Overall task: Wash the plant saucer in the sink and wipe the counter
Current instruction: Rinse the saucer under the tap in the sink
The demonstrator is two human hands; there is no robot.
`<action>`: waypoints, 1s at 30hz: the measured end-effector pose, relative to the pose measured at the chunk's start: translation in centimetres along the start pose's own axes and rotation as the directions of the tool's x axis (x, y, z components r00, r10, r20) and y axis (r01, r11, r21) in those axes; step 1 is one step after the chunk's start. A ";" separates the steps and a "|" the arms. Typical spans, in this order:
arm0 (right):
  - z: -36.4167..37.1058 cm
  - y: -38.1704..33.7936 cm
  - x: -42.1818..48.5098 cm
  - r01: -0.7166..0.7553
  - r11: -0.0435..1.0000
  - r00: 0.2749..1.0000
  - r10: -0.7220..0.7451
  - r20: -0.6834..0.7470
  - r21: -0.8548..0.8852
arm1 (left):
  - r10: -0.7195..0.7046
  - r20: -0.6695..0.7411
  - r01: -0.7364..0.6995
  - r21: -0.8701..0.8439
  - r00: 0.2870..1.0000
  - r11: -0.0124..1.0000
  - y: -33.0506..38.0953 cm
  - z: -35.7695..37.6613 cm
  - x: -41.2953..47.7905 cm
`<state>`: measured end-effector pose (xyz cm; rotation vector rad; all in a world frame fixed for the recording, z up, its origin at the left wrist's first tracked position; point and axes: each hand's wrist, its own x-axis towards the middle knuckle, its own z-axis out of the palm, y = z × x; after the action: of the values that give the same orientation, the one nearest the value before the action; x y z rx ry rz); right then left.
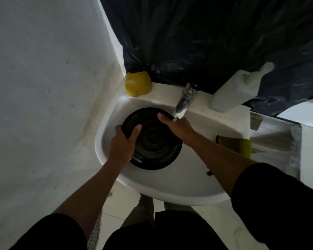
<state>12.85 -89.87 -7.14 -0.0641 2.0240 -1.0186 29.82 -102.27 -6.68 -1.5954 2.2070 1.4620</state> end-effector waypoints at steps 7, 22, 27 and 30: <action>-2.5 1.8 -0.8 -0.136 0.950 0.990 0.122 0.068 0.281 | 0.027 -0.043 -0.018 0.203 0.999 0.979 0.6 4.6 1.3; -4.0 3.8 -2.9 -0.210 0.806 0.963 0.269 -0.027 0.553 | 0.526 0.370 -0.640 0.513 0.766 0.571 3.4 11.2 -2.1; -4.6 3.9 -3.1 -0.205 0.819 0.964 0.262 -0.033 0.536 | 0.412 0.290 -0.504 0.489 0.864 0.712 2.2 8.6 1.0; -5.7 4.0 -2.9 -0.213 0.831 0.968 0.253 -0.008 0.514 | 0.199 0.225 -0.262 0.297 0.954 0.918 1.7 6.0 2.6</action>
<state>11.89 -82.49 -6.16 0.5019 1.7082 -1.3771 24.60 -99.88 -10.33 -1.0779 2.4280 1.1566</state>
